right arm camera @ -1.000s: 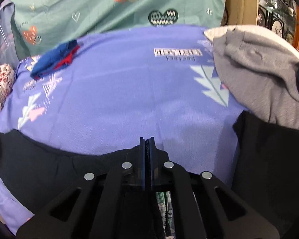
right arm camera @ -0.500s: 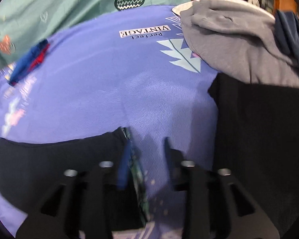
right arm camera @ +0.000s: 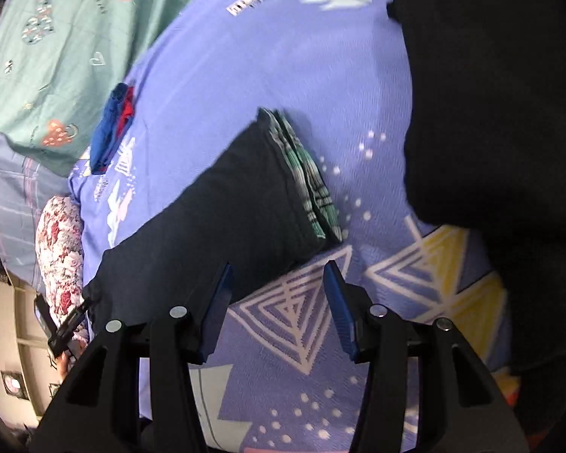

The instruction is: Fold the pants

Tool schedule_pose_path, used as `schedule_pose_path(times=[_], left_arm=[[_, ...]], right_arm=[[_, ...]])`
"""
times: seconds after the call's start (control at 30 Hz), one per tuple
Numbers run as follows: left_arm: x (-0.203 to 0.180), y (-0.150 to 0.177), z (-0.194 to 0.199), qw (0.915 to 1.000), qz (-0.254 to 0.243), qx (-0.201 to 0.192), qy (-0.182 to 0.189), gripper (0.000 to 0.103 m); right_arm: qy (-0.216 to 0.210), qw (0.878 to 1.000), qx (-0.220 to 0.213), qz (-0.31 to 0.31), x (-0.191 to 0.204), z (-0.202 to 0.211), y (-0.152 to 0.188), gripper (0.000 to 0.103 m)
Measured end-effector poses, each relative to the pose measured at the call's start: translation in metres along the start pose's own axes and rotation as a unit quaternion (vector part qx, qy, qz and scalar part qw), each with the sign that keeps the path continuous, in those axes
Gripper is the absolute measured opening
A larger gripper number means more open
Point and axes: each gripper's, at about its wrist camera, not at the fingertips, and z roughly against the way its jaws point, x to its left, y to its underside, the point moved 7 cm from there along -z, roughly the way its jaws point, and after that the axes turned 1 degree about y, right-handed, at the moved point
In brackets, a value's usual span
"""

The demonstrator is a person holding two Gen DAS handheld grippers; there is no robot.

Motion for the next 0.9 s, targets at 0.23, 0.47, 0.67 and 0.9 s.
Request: schedule_pose_path(times=[0.23,0.47,0.67,0.9], left_arm=[[0.008,0.016,-0.023,0.9991,0.019,0.033,0.019,0.101],[0.004,0.027,-0.040,0.9991,0.004,0.041,0.002,0.101],[0.008,0.023,-0.039,0.9991,0.010,0.039,0.015,0.101],[0.009,0.022,-0.035,0.9993,0.012,0.028,0.020,0.101]], right_arm=[[0.007,0.999,-0.038,-0.027,0.008,-0.024,-0.022,0.051],[0.017,0.996,-0.069,-0.058,0.009,-0.033,-0.032,0.019],[-0.022,0.994,-0.089,0.060,0.096,-0.012,-0.031,0.018],[-0.076,0.972,-0.032,0.220,0.238,-0.059,0.008,0.018]])
